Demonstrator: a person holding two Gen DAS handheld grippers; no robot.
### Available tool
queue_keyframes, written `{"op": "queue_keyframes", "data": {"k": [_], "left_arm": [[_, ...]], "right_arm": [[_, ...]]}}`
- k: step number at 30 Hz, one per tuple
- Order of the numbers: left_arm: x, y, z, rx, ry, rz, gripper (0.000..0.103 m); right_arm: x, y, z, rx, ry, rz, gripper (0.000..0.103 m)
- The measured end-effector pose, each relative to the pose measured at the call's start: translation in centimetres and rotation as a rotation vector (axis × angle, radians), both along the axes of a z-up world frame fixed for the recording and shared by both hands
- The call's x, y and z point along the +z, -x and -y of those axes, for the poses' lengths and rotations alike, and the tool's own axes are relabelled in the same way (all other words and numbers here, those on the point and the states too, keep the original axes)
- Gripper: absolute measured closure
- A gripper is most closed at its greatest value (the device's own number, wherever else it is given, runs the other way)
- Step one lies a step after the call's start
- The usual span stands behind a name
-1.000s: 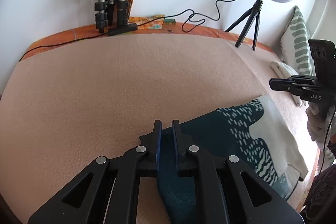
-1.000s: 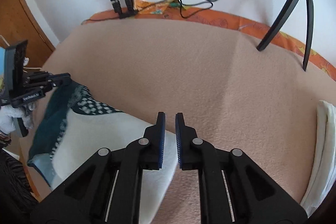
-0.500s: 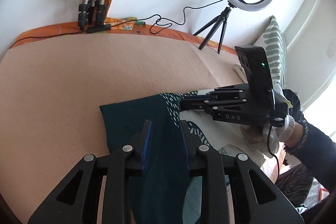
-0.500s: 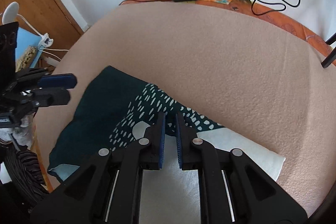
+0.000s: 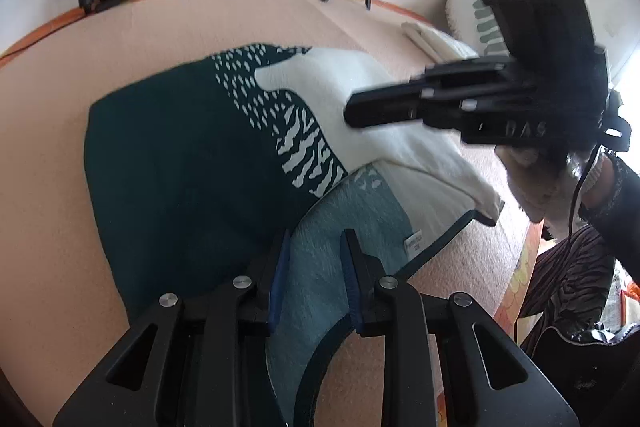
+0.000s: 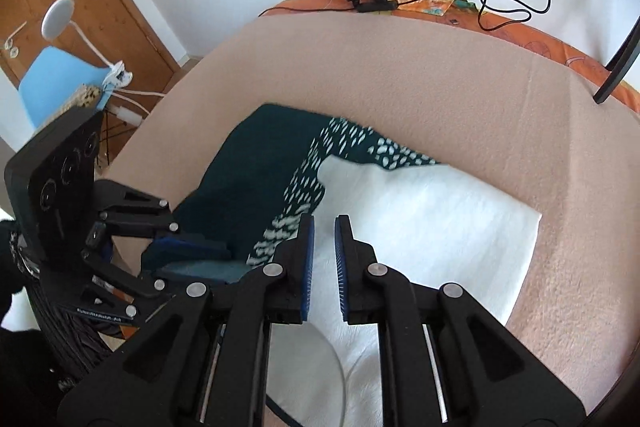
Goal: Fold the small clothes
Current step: 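Grasp the bundle edge with both grippers and straighten it flat, then grasp the green edge of the bundle with both grippers and lift it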
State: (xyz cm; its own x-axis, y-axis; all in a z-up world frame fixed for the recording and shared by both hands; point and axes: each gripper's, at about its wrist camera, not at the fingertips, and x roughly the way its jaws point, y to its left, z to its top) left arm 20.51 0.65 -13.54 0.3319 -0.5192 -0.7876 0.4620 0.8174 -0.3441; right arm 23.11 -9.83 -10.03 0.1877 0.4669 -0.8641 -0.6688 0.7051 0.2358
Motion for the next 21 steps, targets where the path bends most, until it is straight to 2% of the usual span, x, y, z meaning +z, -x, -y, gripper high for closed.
{"op": "queue_keyframes", "data": {"k": [4, 9, 12, 13, 15, 16, 17, 19, 21], "left_arm": [[-0.2, 0.6, -0.6, 0.000, 0.009, -0.019, 0.079], [0.4, 1.0, -1.6, 0.013, -0.001, -0.044, 0.079], [1.5, 0.4, -3.7, 0.067, 0.047, -0.031, 0.079], [2.0, -0.1, -4.6, 0.091, 0.074, -0.030, 0.075], [2.6, -0.5, -6.2, 0.133, 0.108, -0.011, 0.070], [3.1, -1.1, -7.1, 0.161, 0.137, -0.008, 0.070], [3.3, -1.4, -7.9, 0.184, 0.157, -0.011, 0.069], [3.6, -2.8, -9.5, 0.241, 0.218, -0.035, 0.061], [3.4, -3.7, -11.0, 0.281, 0.304, -0.075, 0.059]], "right_arm": [[-2.3, 2.1, 0.7, 0.007, 0.080, -0.024, 0.093], [-1.3, 3.9, 2.8, -0.015, 0.044, -0.074, 0.093], [1.0, 5.6, 4.5, -0.041, -0.006, -0.069, 0.090], [1.6, 5.9, 5.0, -0.060, -0.020, -0.061, 0.087], [2.9, 6.4, 6.9, -0.132, -0.063, -0.050, 0.055], [3.3, 6.4, 8.0, -0.171, -0.091, -0.056, 0.049], [3.4, 6.3, 9.1, -0.219, -0.117, -0.075, 0.046], [2.8, 5.8, 11.3, -0.310, -0.173, -0.151, 0.046], [1.7, 5.5, 13.1, -0.381, -0.224, -0.230, 0.046]]}}
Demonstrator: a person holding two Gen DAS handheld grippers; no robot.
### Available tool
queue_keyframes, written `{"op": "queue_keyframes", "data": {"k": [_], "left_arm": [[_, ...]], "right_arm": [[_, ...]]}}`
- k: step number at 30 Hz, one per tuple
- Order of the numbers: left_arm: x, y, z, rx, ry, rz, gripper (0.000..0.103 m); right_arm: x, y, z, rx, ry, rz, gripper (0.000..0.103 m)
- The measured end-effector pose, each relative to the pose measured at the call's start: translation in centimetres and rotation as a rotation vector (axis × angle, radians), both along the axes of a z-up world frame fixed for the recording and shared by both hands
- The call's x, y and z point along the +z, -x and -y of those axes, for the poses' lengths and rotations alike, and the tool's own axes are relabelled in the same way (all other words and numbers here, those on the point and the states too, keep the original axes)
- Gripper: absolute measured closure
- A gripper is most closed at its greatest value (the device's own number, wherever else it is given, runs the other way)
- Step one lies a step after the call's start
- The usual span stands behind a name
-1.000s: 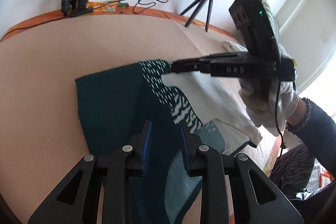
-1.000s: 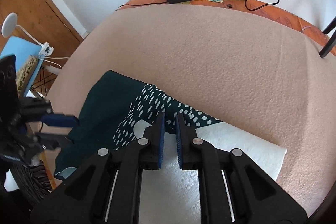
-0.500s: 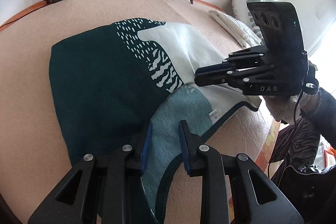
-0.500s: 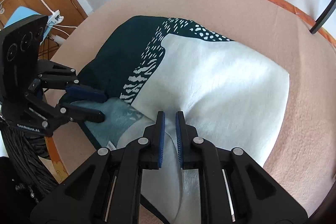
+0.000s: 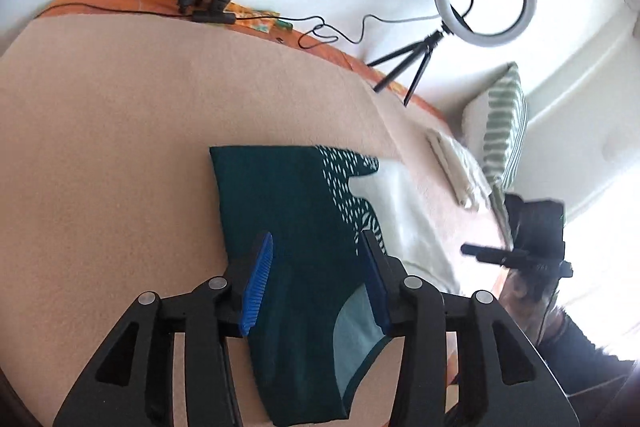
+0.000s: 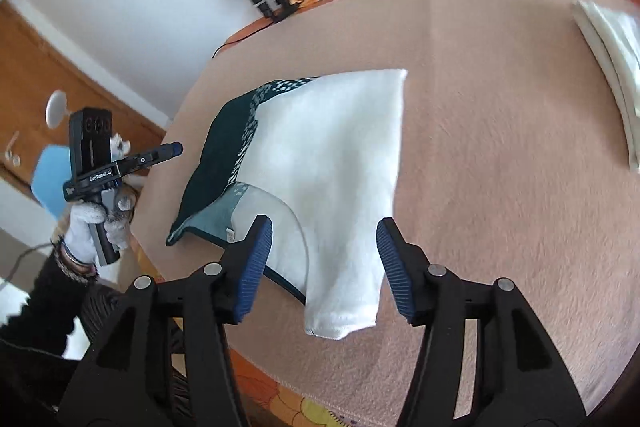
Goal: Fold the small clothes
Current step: 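Grasp the green edge of the bundle with both grippers and lift it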
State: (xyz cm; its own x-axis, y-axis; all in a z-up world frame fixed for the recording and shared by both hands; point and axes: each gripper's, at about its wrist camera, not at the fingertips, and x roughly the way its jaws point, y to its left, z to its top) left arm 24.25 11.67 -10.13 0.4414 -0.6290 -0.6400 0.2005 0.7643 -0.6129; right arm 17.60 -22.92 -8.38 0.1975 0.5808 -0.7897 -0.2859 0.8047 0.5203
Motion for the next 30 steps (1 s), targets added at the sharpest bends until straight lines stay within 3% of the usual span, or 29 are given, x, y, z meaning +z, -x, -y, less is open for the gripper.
{"op": "queue_keyframes", "data": {"k": [2, 6, 19, 23, 30], "left_arm": [[-0.2, -1.0, -1.4, 0.030, 0.052, -0.033, 0.057], [-1.1, -2.7, -2.8, 0.059, 0.066, -0.068, 0.057], [-6.1, -6.7, -4.3, 0.052, 0.160, -0.183, 0.057], [-6.3, -7.9, -3.9, 0.023, 0.185, -0.167, 0.057], [-6.7, -9.1, -3.1, -0.042, 0.238, -0.158, 0.057]], "right_arm": [[-1.0, 0.0, 1.1, -0.045, -0.022, -0.050, 0.046], [-2.5, 0.3, 2.0, -0.089, -0.086, -0.134, 0.046], [-4.7, 0.9, 1.4, -0.084, -0.172, -0.228, 0.043], [-5.7, 0.8, 1.2, -0.076, -0.244, -0.280, 0.043], [-6.2, 0.2, -1.2, -0.028, -0.264, -0.290, 0.043]]}}
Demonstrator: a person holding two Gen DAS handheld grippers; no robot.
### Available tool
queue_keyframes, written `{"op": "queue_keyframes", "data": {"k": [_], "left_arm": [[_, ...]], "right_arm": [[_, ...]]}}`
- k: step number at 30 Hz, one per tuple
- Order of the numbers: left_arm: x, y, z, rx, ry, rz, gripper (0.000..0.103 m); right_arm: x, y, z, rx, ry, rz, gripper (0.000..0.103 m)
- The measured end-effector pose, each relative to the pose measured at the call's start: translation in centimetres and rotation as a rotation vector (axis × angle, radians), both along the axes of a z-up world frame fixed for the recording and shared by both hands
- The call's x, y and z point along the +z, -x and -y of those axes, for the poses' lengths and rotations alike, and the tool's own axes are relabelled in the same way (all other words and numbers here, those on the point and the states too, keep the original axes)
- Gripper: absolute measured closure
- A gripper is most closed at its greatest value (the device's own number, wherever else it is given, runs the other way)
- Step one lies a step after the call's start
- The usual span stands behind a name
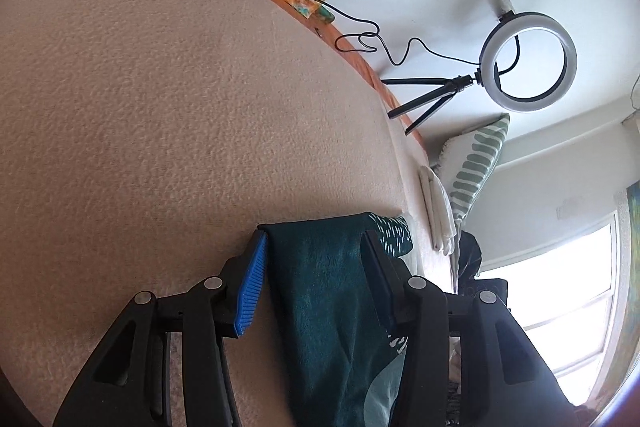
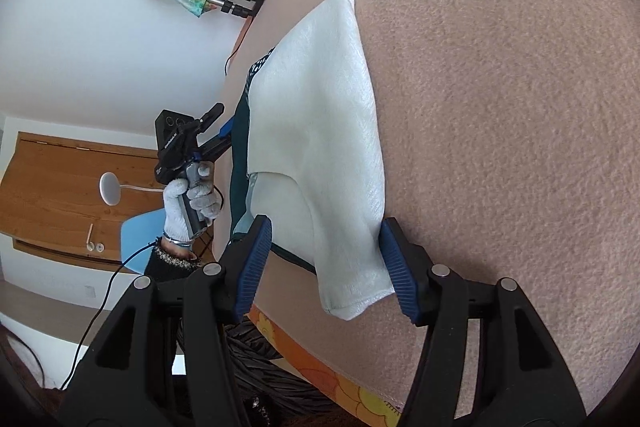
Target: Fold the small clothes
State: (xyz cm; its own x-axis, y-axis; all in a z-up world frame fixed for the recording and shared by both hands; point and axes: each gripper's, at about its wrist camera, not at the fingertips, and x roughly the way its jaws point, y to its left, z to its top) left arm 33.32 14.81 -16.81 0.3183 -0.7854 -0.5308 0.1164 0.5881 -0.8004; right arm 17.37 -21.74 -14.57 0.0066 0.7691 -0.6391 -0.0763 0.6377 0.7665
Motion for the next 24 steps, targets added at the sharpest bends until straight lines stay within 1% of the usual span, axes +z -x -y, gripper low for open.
{"op": "queue_keyframes", "data": {"k": [4, 7, 11, 12, 13, 16, 17, 18, 19, 20, 21, 22, 23, 24], "left_arm": [[0.2, 0.0, 1.1, -0.029, -0.012, 0.019, 0.057], [0.3, -0.2, 1.9, -0.031, -0.016, 0.025, 0.057], [0.6, -0.3, 3.3, -0.046, -0.045, 0.058, 0.057], [0.7, -0.4, 3.6, -0.048, -0.054, 0.066, 0.057], [0.8, -0.4, 3.9, -0.049, -0.064, 0.072, 0.057], [1.0, -0.3, 4.8, -0.056, -0.095, 0.096, 0.062], [1.1, -0.3, 5.1, -0.058, -0.122, 0.110, 0.065], [1.2, -0.1, 5.7, -0.070, -0.158, 0.125, 0.073], [1.3, 0.0, 6.3, -0.085, -0.196, 0.144, 0.080], [1.3, 0.1, 6.7, -0.096, -0.215, 0.154, 0.085], [1.3, 0.3, 7.2, -0.111, -0.240, 0.164, 0.093], [1.3, 0.6, 7.8, -0.121, -0.264, 0.182, 0.094], [1.4, 0.9, 8.2, -0.129, -0.278, 0.203, 0.094], [1.5, 1.1, 8.5, -0.138, -0.289, 0.213, 0.096]], "right_arm": [[-0.3, -0.3, -1.8, 0.030, -0.004, 0.010, 0.043], [-0.6, -0.5, -3.1, 0.047, -0.011, 0.014, 0.044], [-0.5, -0.4, -4.6, 0.061, 0.016, 0.053, 0.045], [-0.5, -0.3, -4.9, 0.103, 0.056, 0.062, 0.045], [-0.5, -0.1, -5.3, 0.111, 0.064, 0.070, 0.045], [-0.3, 0.2, -6.5, 0.137, 0.107, 0.106, 0.046], [-0.1, 0.3, -7.0, 0.152, 0.134, 0.125, 0.048], [0.1, 0.5, -7.7, 0.171, 0.170, 0.148, 0.053], [0.2, 0.7, -8.2, 0.190, 0.197, 0.168, 0.054], [0.3, 0.9, -8.8, 0.204, 0.219, 0.189, 0.056], [0.4, 1.1, -9.1, 0.221, 0.245, 0.206, 0.063], [0.4, 1.2, -9.6, 0.244, 0.278, 0.219, 0.068], [0.3, 1.3, -10.1, 0.261, 0.310, 0.233, 0.078], [0.4, 1.5, -10.5, 0.271, 0.340, 0.251, 0.084]]}}
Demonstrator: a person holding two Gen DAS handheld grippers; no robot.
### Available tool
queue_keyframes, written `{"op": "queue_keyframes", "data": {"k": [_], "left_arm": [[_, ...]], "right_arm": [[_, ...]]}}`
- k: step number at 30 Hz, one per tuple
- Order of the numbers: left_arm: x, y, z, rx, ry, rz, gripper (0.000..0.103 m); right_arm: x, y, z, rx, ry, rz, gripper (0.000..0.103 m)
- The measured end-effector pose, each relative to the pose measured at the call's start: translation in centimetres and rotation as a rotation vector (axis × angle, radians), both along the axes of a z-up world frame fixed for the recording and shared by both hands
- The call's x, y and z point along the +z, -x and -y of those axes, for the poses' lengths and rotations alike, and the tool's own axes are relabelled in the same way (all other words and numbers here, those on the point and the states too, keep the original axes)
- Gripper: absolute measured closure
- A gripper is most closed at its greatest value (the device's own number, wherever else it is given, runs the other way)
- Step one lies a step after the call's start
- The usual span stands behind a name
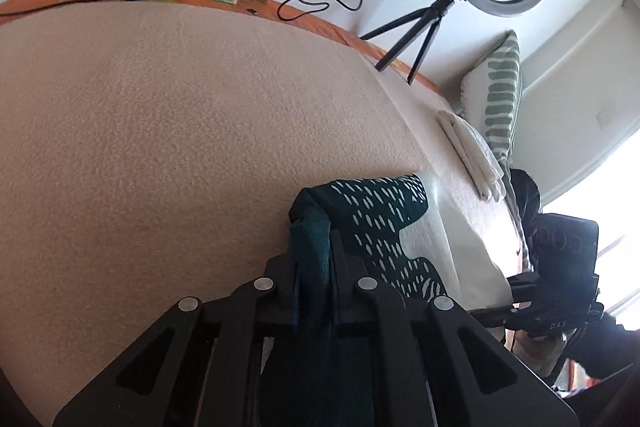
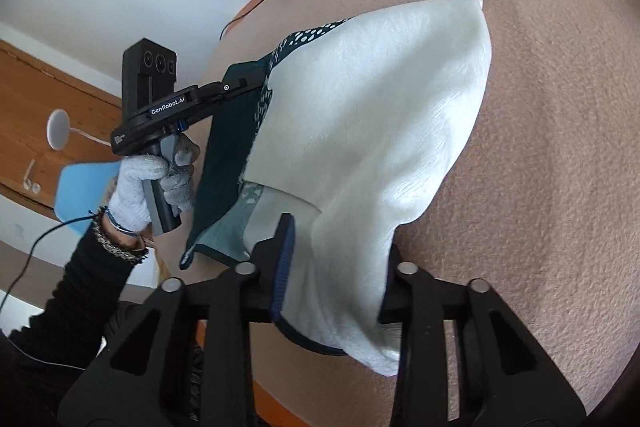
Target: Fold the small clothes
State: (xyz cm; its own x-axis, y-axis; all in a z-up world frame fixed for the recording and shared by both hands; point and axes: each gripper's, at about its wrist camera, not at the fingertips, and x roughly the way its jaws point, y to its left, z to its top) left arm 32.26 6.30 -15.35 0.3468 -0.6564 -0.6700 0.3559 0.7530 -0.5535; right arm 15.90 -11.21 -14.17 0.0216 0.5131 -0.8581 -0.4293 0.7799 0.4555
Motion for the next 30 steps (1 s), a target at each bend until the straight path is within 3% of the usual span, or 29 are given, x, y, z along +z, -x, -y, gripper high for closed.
{"op": "queue_keyframes", "data": {"k": [4, 10, 23, 30], "left_arm": [[0.9, 1.1, 0.8, 0.006, -0.070, 0.057, 0.098], [3.4, 2.5, 0.8, 0.031, -0.087, 0.148, 0.099], [8.6, 4.0, 3.7, 0.003, -0.053, 0.236, 0.099], [11.5, 3.8, 8.3, -0.043, -0.019, 0.293, 0.099]], "right_arm": [[0.4, 0.4, -1.1, 0.035, 0.076, 0.055, 0.092], [2.0, 1.2, -3.1, 0.099, 0.156, 0.170, 0.094], [6.8, 3.2, -4.1, 0.159, 0.225, 0.367, 0.095], [10.3, 3.9, -2.0, 0.150, 0.254, 0.454, 0.095]]}}
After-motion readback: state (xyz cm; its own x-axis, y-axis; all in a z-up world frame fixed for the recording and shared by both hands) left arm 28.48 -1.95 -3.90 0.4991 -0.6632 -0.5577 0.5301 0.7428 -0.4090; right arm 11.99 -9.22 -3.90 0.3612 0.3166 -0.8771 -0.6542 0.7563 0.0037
